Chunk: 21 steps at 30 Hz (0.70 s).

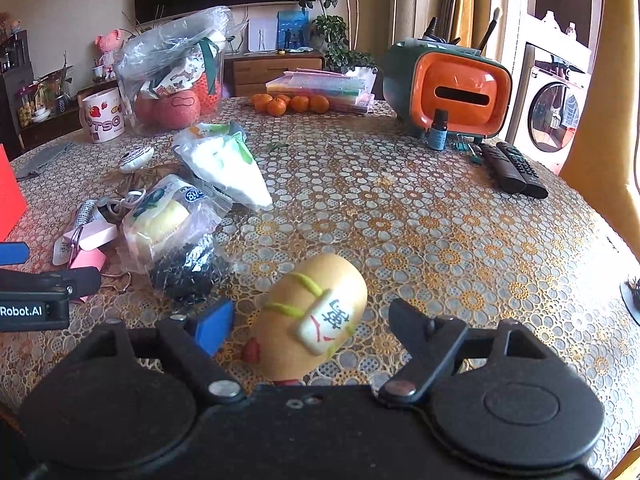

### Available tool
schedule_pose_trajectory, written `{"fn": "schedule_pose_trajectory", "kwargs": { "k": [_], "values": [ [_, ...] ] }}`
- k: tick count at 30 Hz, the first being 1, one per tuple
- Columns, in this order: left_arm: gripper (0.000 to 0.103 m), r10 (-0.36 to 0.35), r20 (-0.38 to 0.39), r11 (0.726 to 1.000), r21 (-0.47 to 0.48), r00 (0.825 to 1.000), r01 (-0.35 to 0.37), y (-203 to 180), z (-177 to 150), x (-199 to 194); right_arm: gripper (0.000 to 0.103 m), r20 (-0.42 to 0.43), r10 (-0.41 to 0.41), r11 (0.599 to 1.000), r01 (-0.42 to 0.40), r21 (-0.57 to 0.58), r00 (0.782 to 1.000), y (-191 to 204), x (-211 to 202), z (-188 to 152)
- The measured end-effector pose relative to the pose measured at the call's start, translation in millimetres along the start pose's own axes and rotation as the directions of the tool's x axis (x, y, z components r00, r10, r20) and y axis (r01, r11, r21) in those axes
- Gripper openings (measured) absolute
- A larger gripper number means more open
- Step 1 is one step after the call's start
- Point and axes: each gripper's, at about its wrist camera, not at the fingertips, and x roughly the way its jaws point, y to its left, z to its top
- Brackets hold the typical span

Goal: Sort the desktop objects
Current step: 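Reach the left tool to the pink binder clip while the right tool reaches the yellow bread toy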

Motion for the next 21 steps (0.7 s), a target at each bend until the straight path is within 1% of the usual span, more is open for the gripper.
{"fn": "schedule_pose_trajectory", "kwargs": {
  "k": [2,4,6,8,9,13,14,16,17,19,21],
  "values": [
    [0.086,-0.002,-0.007,1.0,-0.002,1.0,0.002,1,0,4,0.08,-0.009,0.003,1.0,-0.003,0.002,1.0,1,5,0],
    [0.086,-0.002,-0.009,1.0,-0.001,1.0,0.002,1,1,7,0.078,-0.019,0.005,1.0,-0.005,0.002,1.0,3,9,1],
    [0.084,-0.004,-0.012,1.0,0.004,1.0,0.004,1,1,9,0.073,-0.026,0.009,1.0,-0.008,0.005,1.0,4,12,2],
    [0.081,-0.003,-0.016,1.0,0.01,1.0,0.003,0,1,12,0.071,-0.033,0.012,1.0,-0.011,0.011,0.999,4,15,2],
    [0.08,-0.006,-0.019,1.0,0.01,1.0,0.006,-1,1,13,0.068,-0.035,0.011,1.0,-0.01,0.013,0.999,4,17,3],
    [0.078,-0.013,-0.024,1.0,0.0,1.0,0.013,-1,1,17,0.061,-0.036,0.01,1.0,-0.01,0.016,0.999,4,20,5],
    [0.076,-0.016,-0.024,1.0,0.0,1.0,0.016,-1,1,17,0.061,-0.037,0.011,1.0,-0.011,0.015,0.999,4,20,5],
    [0.067,-0.025,-0.022,1.0,0.003,0.999,0.025,-3,2,17,0.06,-0.038,0.01,1.0,-0.01,0.016,0.999,4,20,6],
    [0.058,-0.026,-0.024,1.0,0.005,0.999,0.026,-4,3,18,0.059,-0.04,0.01,1.0,-0.009,0.016,0.999,4,20,6],
    [0.053,-0.038,-0.025,0.999,0.003,0.999,0.038,-4,4,17,0.058,-0.041,0.01,1.0,-0.009,0.021,0.999,4,20,7],
    [0.04,-0.047,-0.027,0.999,-0.006,0.999,0.047,-4,3,16,0.057,-0.043,0.012,1.0,-0.011,0.029,0.999,3,20,7]
  ]
}}
